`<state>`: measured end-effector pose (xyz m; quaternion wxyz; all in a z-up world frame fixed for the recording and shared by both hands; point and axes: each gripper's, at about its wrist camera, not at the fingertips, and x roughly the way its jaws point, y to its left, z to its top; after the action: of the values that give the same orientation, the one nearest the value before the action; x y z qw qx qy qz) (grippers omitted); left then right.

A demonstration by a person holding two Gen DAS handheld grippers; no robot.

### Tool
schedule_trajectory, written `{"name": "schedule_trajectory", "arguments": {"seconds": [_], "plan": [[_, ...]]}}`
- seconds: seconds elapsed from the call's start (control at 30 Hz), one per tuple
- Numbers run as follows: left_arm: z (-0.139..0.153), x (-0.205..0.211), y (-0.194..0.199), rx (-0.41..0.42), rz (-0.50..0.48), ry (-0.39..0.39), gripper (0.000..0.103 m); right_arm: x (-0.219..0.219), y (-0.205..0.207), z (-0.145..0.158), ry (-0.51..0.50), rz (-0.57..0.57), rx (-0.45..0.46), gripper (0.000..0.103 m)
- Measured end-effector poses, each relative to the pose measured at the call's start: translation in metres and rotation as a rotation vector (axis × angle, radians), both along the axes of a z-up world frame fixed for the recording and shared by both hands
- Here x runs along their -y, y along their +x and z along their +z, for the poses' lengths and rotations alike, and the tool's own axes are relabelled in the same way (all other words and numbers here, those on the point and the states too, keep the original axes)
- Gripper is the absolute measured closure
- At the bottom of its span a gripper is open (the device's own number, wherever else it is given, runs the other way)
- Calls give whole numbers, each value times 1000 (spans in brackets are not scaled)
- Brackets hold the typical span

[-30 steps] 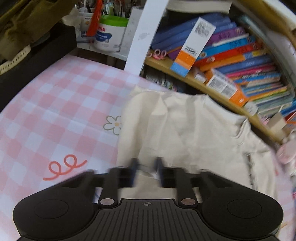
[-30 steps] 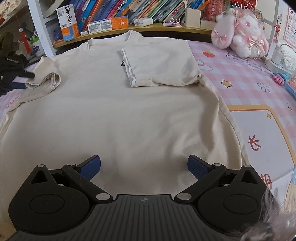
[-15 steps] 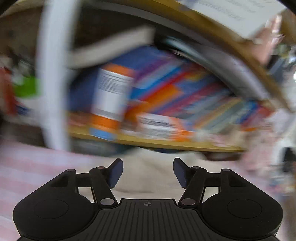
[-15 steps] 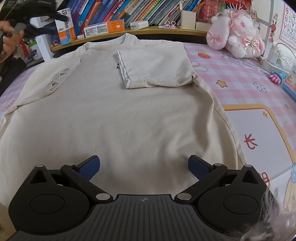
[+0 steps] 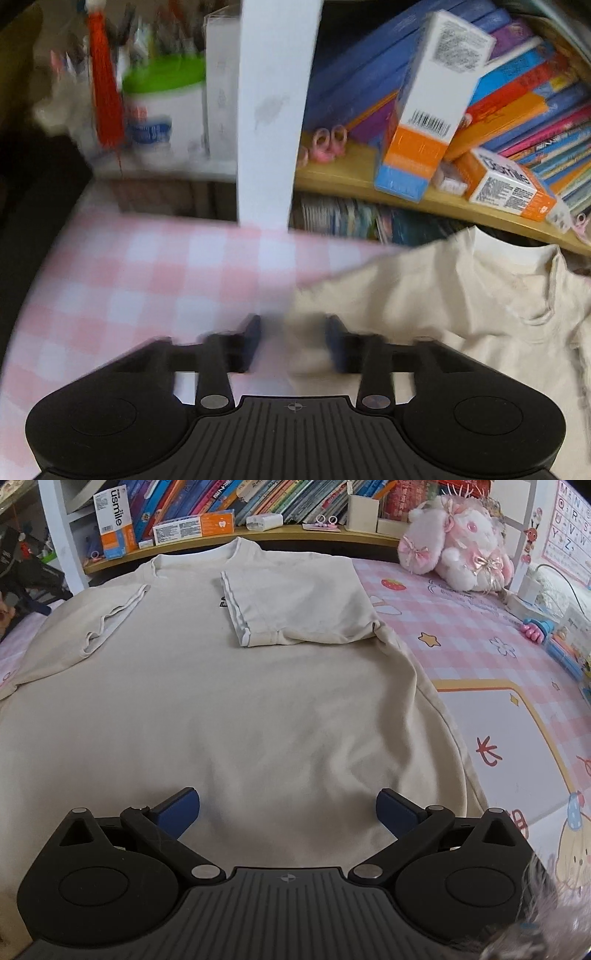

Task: Fold clothes
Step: 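Withdraw both grippers and move them toward the shirt hem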

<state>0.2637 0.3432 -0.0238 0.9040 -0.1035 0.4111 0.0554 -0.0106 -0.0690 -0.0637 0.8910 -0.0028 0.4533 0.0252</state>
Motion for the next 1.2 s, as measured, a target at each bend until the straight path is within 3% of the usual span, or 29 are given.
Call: {"name": "schedule_trajectory", "arguments": {"seconds": [0.27,0.67,0.8,0.93,1.13,1.2], "plan": [[-13,-15,1,22,1,-54,102,-4,-1,-1,-4,-47,-7,0],[14,-13,-78,73,-32,-112,95,-9,-2,0,-4,-91,-32,0],[23,-12,-104,90,-42,-131,84,-9,-5,1,-3,-75,-34,0],[23,0,-167,101,-37,-105,70,-5,-6,4,2,-41,-29,0],[17,42,-261,78,40,-86,70,10,-16,14,30,56,19,0],[15,58,-288,81,53,-80,64,16,-24,18,41,85,36,0]]}}
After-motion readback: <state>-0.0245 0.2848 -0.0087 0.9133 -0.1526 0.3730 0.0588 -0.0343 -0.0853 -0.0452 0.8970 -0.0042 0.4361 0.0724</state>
